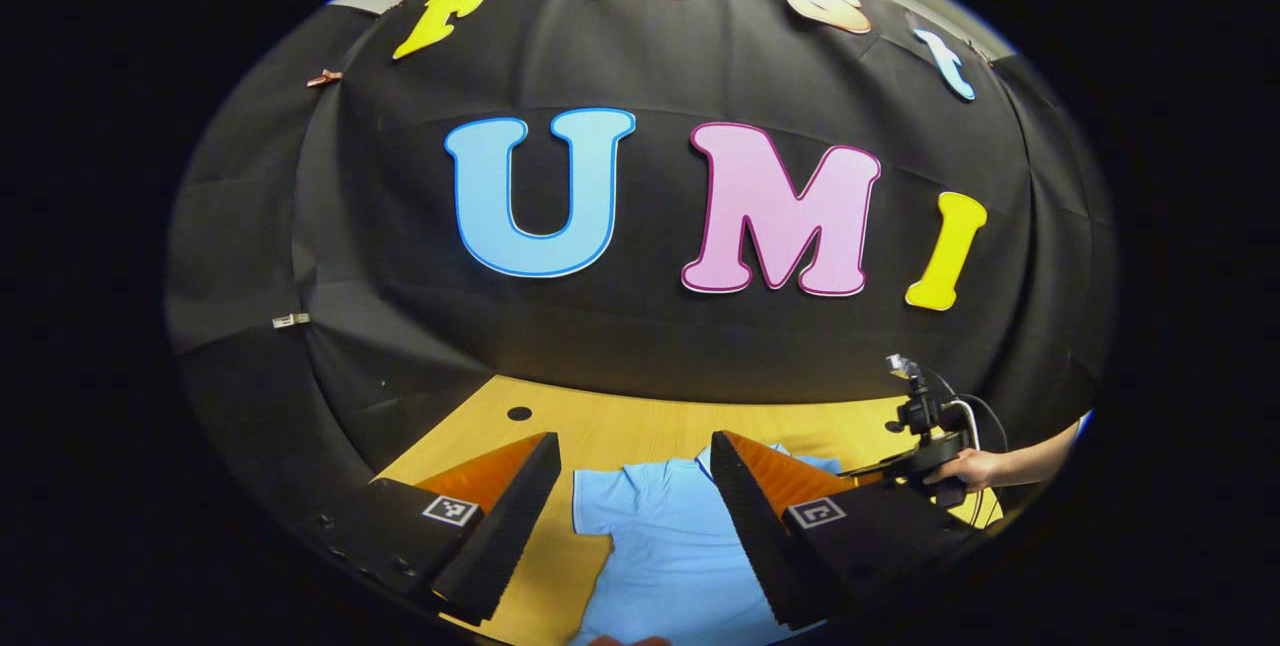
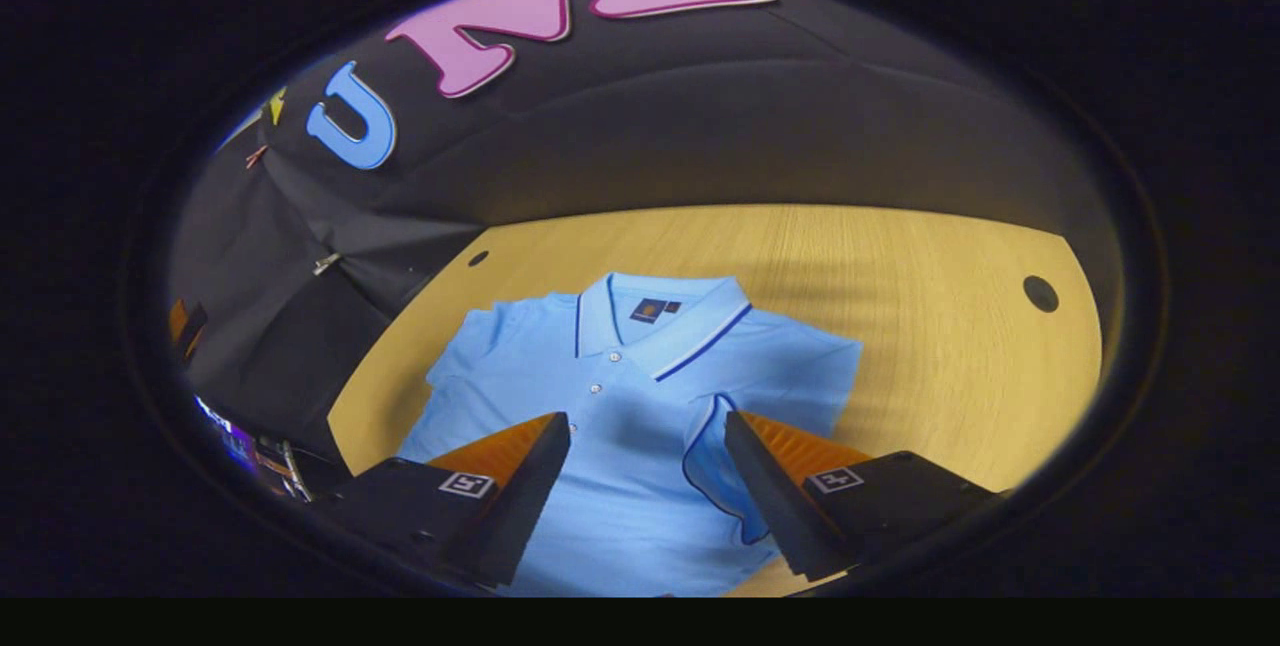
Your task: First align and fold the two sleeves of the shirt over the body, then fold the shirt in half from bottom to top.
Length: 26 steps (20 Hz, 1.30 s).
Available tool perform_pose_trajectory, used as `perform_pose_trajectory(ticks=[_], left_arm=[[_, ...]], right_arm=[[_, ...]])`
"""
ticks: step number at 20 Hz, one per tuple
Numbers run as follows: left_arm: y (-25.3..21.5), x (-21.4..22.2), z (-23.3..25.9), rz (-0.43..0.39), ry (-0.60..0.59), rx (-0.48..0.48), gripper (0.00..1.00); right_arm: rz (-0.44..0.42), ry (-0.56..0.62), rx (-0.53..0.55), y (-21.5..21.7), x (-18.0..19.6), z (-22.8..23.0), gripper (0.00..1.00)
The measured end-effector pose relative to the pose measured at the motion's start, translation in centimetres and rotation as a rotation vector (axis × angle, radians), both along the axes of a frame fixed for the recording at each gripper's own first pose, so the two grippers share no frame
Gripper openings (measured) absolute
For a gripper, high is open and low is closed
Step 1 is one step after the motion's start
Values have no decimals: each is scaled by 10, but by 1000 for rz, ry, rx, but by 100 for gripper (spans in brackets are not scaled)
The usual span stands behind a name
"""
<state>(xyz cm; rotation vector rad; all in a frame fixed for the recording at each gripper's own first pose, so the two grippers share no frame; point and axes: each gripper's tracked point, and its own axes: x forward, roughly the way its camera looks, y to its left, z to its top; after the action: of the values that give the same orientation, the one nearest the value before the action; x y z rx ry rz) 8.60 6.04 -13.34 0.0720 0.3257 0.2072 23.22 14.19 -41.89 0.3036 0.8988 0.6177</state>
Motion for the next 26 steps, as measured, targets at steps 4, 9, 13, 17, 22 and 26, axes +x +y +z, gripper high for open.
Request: perform_pose_trajectory(ticks=[4,9,13,17,22,26], left_arm=[[33,39,-29,-13,44,9,96],[87,90,-117,24,216,-54,96],[109,124,-188,28,352,-88,97],[124,144,-258,34,501,-92,97],[126,150,-307,40,615,-111,96],[136,145,-328,54,664,-99,97]], right_arm=[[-21,-50,9,-19,-7,33,98],[-32,-120,-18,-49,-31,68,97],[-64,-120,-36,-75,-62,82,98],[-107,-94,-65,-101,-93,81,98],[-155,-53,-96,-125,-114,70,98],[-169,-44,-99,-129,-117,69,97]])
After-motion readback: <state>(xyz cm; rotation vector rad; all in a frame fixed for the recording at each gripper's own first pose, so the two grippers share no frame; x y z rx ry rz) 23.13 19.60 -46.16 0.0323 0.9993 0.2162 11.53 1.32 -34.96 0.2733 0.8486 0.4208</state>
